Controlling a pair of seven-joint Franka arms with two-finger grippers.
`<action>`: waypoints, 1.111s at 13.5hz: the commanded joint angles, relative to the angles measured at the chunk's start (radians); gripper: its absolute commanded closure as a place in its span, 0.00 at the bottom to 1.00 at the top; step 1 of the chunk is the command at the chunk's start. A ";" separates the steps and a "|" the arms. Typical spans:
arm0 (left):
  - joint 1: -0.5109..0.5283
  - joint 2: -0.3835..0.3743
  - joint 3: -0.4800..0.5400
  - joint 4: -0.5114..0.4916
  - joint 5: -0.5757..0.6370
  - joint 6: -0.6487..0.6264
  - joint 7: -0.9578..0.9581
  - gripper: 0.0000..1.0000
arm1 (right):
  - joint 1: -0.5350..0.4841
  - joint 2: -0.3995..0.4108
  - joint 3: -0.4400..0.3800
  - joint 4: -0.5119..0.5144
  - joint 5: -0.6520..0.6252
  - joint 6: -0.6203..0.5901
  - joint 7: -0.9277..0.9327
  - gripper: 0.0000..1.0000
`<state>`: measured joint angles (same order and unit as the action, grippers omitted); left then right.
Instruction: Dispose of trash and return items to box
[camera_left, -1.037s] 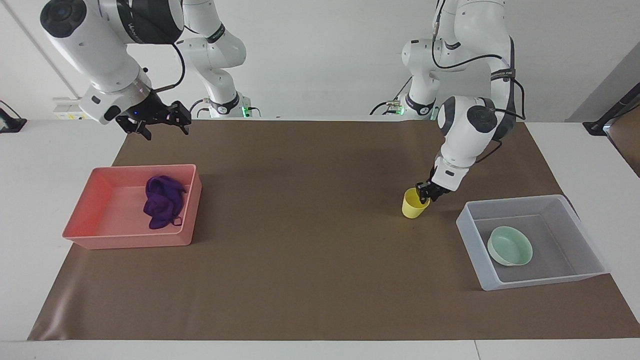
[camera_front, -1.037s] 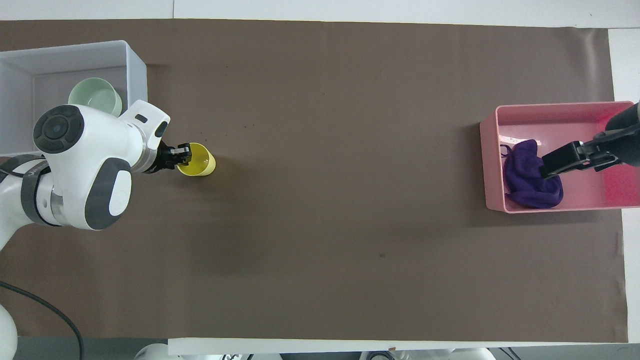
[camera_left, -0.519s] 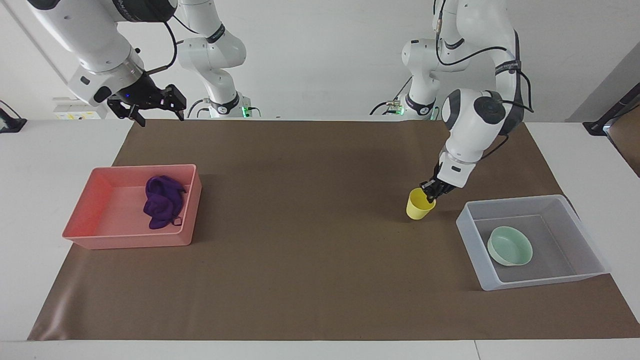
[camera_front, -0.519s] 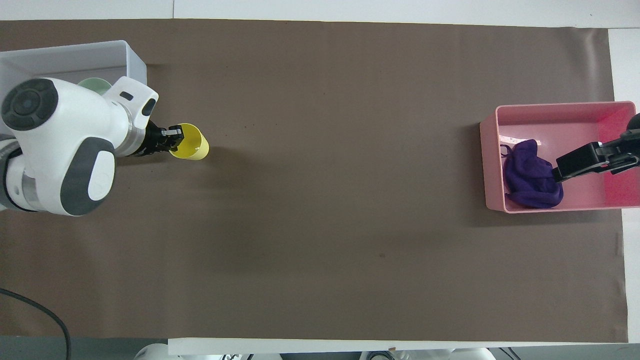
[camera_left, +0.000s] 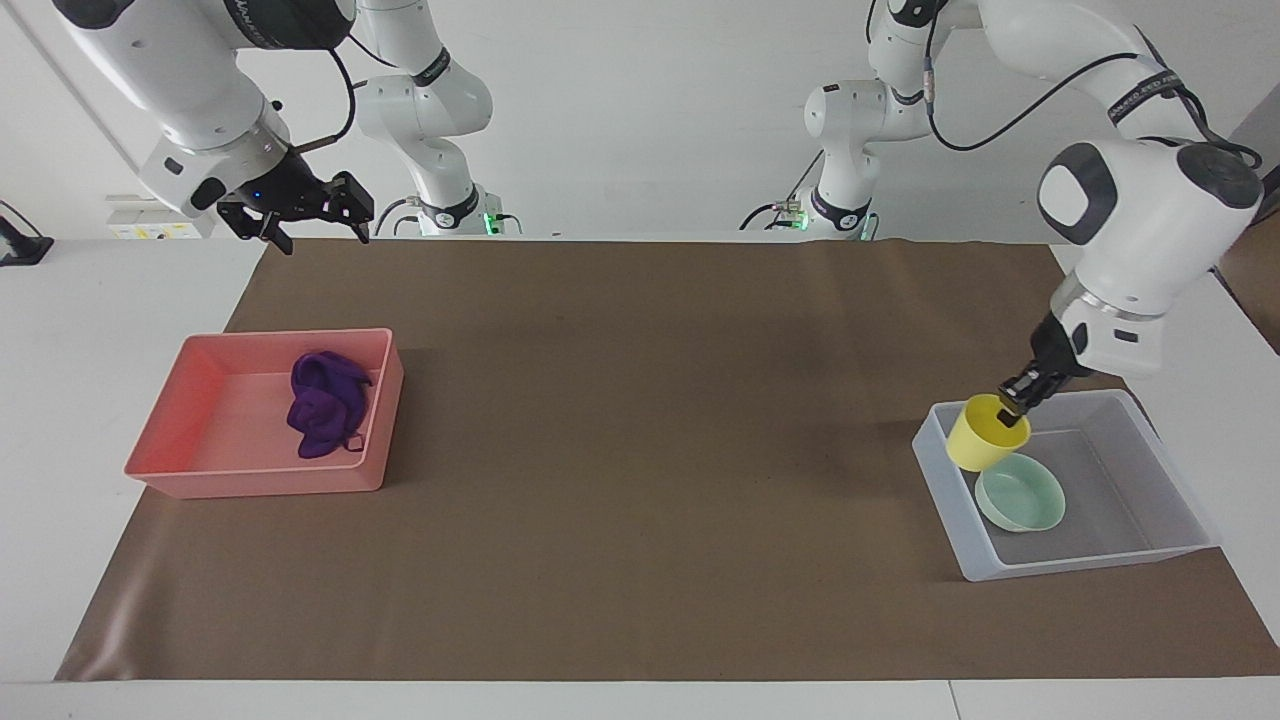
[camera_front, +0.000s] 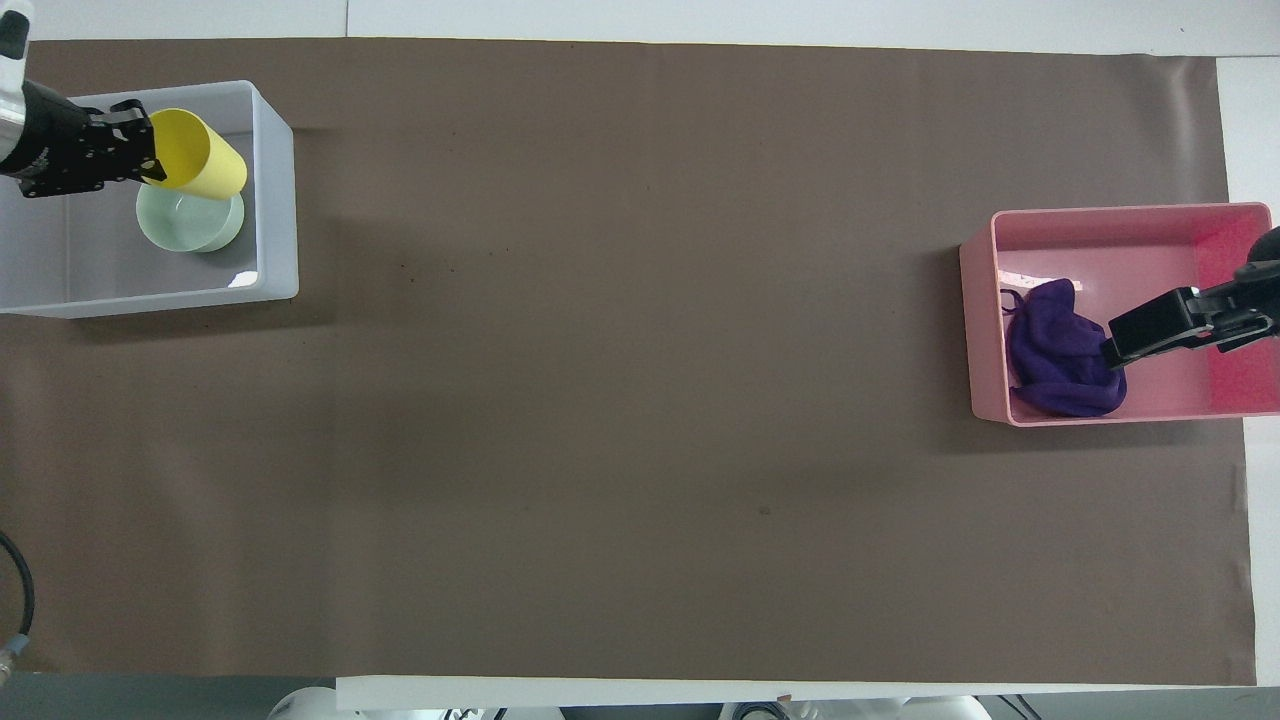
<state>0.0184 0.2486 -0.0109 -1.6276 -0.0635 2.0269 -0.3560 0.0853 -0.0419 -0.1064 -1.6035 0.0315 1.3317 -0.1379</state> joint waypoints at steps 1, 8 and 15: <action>0.073 0.064 -0.011 0.003 -0.002 0.053 0.048 1.00 | -0.007 -0.022 0.002 -0.035 0.002 -0.002 0.007 0.00; 0.084 0.109 -0.008 -0.121 0.001 0.202 0.143 0.00 | -0.007 -0.022 0.002 -0.035 0.002 -0.002 0.007 0.00; -0.009 -0.151 -0.015 -0.110 0.005 -0.072 0.190 0.00 | -0.013 -0.030 0.001 -0.041 0.002 -0.035 0.007 0.00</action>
<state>0.0376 0.2050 -0.0385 -1.7075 -0.0636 2.0631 -0.2147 0.0848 -0.0437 -0.1074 -1.6156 0.0315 1.3216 -0.1379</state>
